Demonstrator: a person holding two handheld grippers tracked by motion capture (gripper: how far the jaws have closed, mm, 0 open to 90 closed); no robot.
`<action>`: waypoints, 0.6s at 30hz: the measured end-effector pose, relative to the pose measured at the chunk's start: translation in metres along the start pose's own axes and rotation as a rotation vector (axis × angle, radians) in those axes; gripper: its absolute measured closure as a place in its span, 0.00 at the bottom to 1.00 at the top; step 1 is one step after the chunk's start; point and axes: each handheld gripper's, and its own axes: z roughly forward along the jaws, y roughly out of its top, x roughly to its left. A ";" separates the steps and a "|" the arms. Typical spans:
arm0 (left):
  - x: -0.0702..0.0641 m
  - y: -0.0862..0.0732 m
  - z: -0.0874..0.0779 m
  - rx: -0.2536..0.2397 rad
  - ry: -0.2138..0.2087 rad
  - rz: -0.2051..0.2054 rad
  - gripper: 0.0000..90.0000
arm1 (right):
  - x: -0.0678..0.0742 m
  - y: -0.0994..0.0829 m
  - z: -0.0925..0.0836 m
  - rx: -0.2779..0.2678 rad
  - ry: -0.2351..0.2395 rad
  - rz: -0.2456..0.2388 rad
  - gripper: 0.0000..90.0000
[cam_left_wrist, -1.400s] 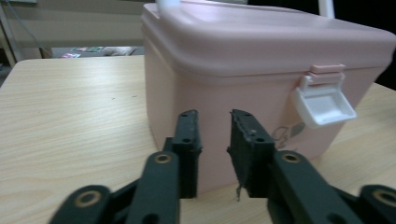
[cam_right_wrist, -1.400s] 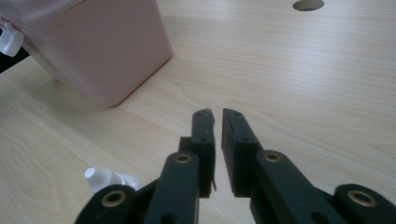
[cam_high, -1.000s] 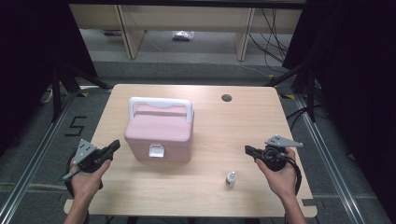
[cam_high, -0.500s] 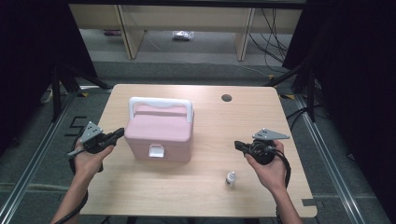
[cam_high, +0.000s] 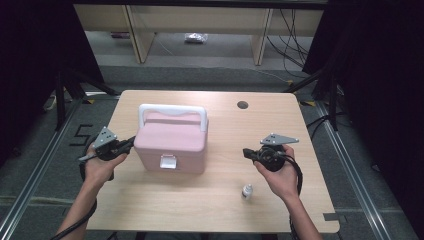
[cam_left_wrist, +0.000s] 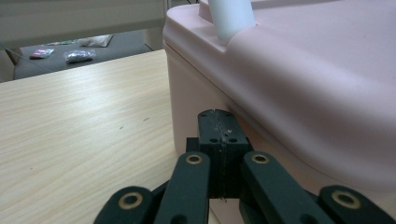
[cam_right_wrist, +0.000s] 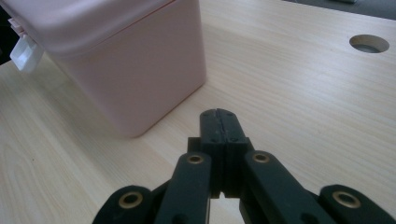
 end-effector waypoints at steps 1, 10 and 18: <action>-0.001 0.000 0.002 -0.006 -0.011 0.001 1.00 | -0.001 0.001 0.001 0.002 0.003 -0.017 1.00; -0.016 0.009 0.019 0.010 -0.033 0.038 1.00 | 0.002 0.006 0.010 0.008 0.013 -0.007 1.00; -0.031 0.017 0.038 0.021 -0.063 0.071 1.00 | 0.000 0.010 0.015 0.020 0.009 -0.026 1.00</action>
